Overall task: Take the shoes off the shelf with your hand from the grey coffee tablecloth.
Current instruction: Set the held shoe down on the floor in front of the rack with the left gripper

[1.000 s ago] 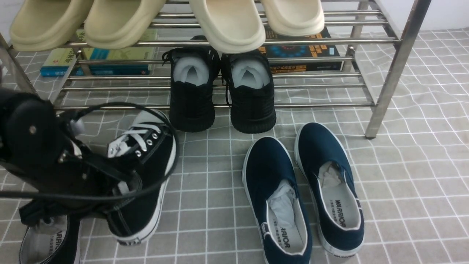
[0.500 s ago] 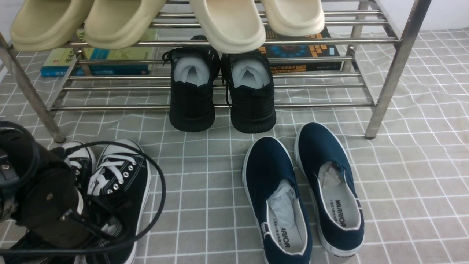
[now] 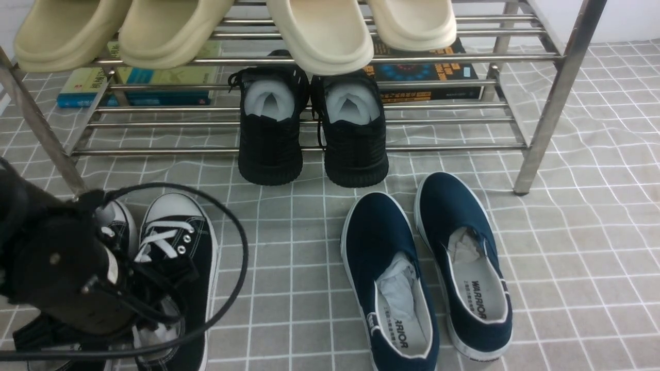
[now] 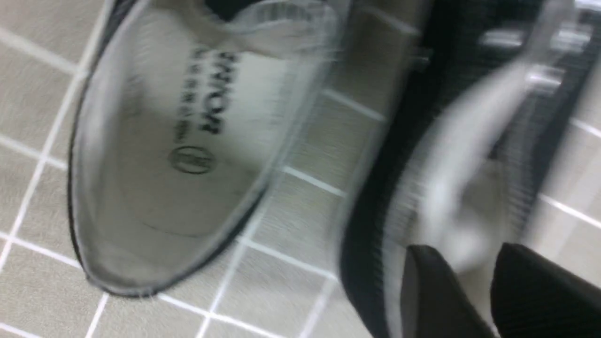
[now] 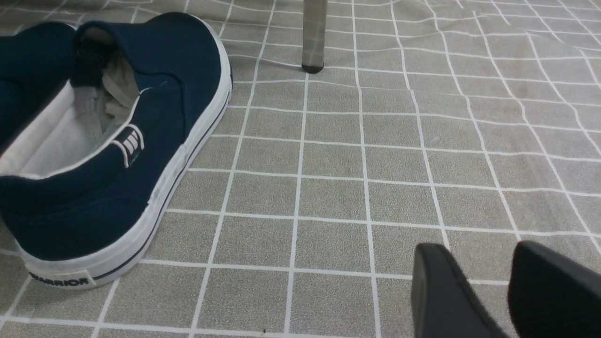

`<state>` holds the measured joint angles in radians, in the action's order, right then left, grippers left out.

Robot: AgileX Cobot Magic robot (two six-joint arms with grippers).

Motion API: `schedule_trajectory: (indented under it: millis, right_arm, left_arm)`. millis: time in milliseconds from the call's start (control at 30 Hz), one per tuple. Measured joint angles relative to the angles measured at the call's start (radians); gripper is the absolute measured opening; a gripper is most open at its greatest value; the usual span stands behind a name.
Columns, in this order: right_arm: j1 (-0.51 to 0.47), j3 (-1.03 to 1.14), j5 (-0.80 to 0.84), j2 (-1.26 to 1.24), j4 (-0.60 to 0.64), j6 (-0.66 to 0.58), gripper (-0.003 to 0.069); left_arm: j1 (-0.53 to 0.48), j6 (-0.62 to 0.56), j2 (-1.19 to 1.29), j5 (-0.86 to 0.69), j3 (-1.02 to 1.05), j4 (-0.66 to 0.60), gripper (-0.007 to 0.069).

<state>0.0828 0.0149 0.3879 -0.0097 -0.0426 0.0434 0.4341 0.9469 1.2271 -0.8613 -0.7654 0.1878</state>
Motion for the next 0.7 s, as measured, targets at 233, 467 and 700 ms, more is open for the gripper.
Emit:
schedule_trajectory:
  millis: [233, 467, 700]
  right_arm:
    - [0.0, 0.0, 0.0, 0.0, 0.0, 0.0, 0.0239]
    - [0.0, 0.0, 0.0, 0.0, 0.0, 0.0, 0.0239]
    - [0.0, 0.0, 0.0, 0.0, 0.0, 0.0, 0.0239]
  left_arm:
    - [0.001, -0.231, -0.19, -0.224, -0.134, -0.019, 0.0161]
    - [0.001, -0.46, -0.455, -0.337, -0.108, -0.123, 0.0001]
    - [0.001, -0.587, -0.765, 0.013, 0.149, -0.29, 0.0001]
